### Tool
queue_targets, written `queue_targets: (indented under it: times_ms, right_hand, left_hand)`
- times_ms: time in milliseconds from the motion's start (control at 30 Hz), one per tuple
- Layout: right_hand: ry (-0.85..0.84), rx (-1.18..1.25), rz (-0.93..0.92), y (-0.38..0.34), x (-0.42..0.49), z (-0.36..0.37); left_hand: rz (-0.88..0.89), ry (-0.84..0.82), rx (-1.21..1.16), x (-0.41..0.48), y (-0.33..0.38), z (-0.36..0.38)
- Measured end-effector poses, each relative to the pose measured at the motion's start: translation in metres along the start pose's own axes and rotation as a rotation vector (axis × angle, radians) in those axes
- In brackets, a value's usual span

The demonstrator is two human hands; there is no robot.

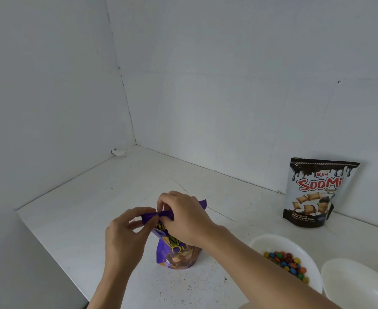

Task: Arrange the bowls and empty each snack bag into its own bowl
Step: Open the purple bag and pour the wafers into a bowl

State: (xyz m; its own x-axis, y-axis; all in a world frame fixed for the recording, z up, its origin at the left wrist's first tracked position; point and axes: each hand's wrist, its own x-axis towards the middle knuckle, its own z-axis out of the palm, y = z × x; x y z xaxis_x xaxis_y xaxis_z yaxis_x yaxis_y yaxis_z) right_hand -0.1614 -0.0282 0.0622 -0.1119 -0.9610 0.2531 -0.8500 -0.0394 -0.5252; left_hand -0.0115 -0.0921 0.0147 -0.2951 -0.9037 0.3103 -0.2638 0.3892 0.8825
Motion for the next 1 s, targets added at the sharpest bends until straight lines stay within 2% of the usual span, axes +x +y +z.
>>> queue_targets:
  times_ms: [200,433,533,800,1000]
  right_hand:
    - [-0.077,-0.127,-0.014,-0.003,0.005,0.001]
    - [0.196,-0.004,-0.099,0.012,-0.005,0.010]
    - [0.261,-0.019,-0.108,0.021,-0.007,0.020]
    - [0.304,0.004,-0.124,0.026,-0.005,0.015]
    - [0.291,0.037,-0.125,0.027,-0.006,0.011]
  left_hand:
    - [0.008,0.023,0.032,-0.001,-0.002,-0.002]
    - [0.023,0.096,0.011,-0.003,-0.002,-0.005]
    - [0.025,0.142,-0.028,-0.004,-0.003,-0.003]
    - [0.125,0.109,-0.041,-0.006,-0.005,0.002]
    - [0.124,0.093,-0.043,-0.005,0.005,0.001]
